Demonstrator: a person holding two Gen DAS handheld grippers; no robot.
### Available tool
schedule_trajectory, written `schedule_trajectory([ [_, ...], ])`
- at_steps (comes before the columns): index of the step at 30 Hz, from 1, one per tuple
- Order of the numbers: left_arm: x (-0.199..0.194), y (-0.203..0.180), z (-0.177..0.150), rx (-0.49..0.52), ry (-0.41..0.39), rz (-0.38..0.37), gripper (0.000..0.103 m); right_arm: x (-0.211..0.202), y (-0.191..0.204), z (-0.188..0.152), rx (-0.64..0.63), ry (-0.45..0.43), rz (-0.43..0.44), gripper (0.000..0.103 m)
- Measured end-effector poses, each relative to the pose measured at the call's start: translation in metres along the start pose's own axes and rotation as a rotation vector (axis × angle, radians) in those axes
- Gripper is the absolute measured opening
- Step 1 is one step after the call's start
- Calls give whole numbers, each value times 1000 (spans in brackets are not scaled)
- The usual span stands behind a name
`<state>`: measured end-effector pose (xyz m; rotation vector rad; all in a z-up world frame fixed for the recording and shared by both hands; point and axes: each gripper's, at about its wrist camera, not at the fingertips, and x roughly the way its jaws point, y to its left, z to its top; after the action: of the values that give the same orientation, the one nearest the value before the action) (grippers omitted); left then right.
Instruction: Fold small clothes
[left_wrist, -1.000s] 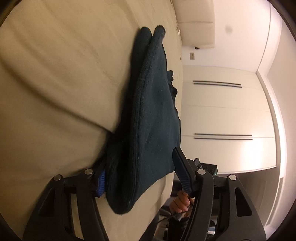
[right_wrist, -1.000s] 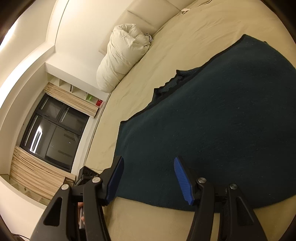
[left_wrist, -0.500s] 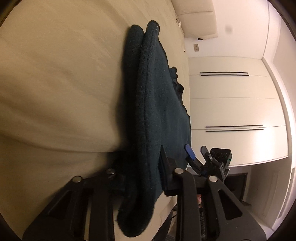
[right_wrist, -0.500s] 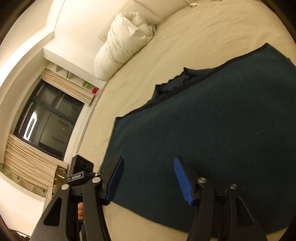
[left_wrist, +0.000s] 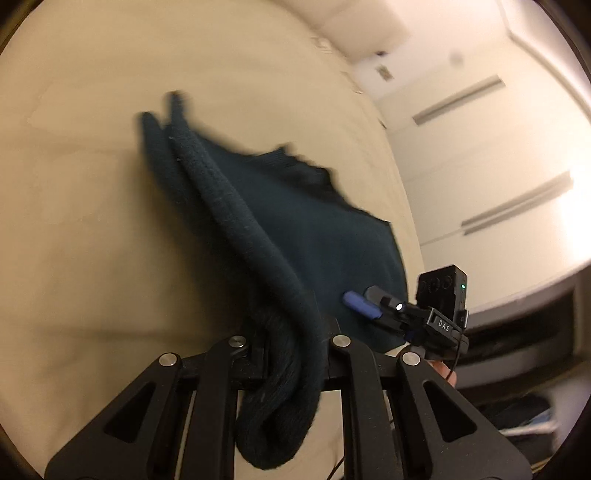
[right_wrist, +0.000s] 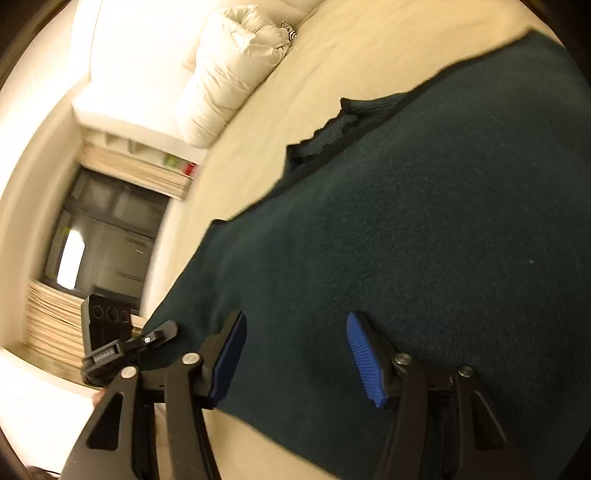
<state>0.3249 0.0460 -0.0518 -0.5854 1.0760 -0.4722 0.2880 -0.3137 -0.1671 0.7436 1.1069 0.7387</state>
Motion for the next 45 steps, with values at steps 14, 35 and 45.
schedule_trajectory([
  [14, 151, -109, -52, 330, 110, 94, 9, -49, -56, 51, 174, -11, 274, 83],
  [35, 81, -104, -113, 437, 120, 11, 29, -16, -17, 61, -42, 102, -118, 17],
  [45, 46, -75, -70, 342, 8, -145, 55, -79, -23, 52, -75, -17, -129, 17],
])
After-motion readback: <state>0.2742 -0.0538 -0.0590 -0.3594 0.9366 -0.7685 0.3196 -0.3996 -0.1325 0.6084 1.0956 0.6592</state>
